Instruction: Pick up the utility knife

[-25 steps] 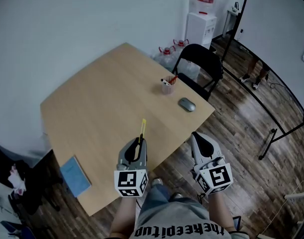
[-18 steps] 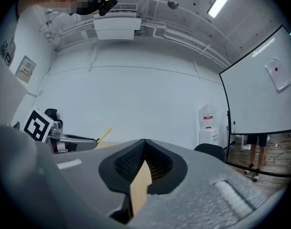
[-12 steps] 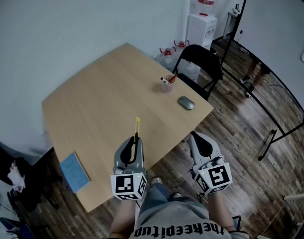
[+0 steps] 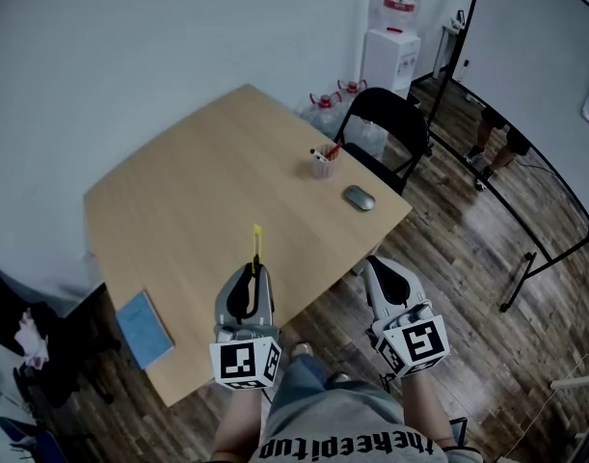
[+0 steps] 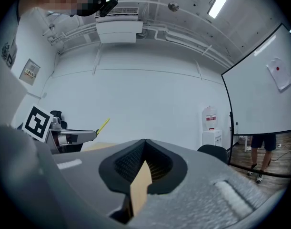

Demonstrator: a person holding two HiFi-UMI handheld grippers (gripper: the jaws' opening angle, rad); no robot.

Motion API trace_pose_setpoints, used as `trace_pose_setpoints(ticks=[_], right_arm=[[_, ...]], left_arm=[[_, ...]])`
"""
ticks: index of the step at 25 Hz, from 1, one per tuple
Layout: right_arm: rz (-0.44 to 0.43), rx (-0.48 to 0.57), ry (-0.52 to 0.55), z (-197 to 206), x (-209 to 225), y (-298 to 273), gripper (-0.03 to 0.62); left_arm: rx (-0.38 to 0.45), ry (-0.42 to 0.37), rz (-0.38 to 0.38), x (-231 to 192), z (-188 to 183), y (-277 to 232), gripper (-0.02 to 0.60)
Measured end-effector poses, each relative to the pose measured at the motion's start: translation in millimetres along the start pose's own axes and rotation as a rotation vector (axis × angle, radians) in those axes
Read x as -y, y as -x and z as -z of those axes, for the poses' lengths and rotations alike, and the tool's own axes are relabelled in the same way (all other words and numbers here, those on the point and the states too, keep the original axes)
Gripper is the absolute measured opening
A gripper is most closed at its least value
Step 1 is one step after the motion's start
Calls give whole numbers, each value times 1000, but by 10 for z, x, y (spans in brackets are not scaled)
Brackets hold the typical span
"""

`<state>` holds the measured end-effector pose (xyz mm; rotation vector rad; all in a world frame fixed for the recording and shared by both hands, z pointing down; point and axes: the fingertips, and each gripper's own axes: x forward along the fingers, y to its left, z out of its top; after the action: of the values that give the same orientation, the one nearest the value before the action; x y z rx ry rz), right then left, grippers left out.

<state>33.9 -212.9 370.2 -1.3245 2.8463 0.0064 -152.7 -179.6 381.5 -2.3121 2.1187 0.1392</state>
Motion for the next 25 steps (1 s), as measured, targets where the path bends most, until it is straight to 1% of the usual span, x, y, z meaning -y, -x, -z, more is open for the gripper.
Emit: trace_pose_setpoints(ticks=[6, 25], right_arm=[[-7, -1, 20, -28, -20, 55, -3], [0, 17, 24, -51, 10, 88, -3]], left_arm=[[12, 4, 5, 54, -59, 43, 86], [27, 8, 7, 94, -86, 48, 86]])
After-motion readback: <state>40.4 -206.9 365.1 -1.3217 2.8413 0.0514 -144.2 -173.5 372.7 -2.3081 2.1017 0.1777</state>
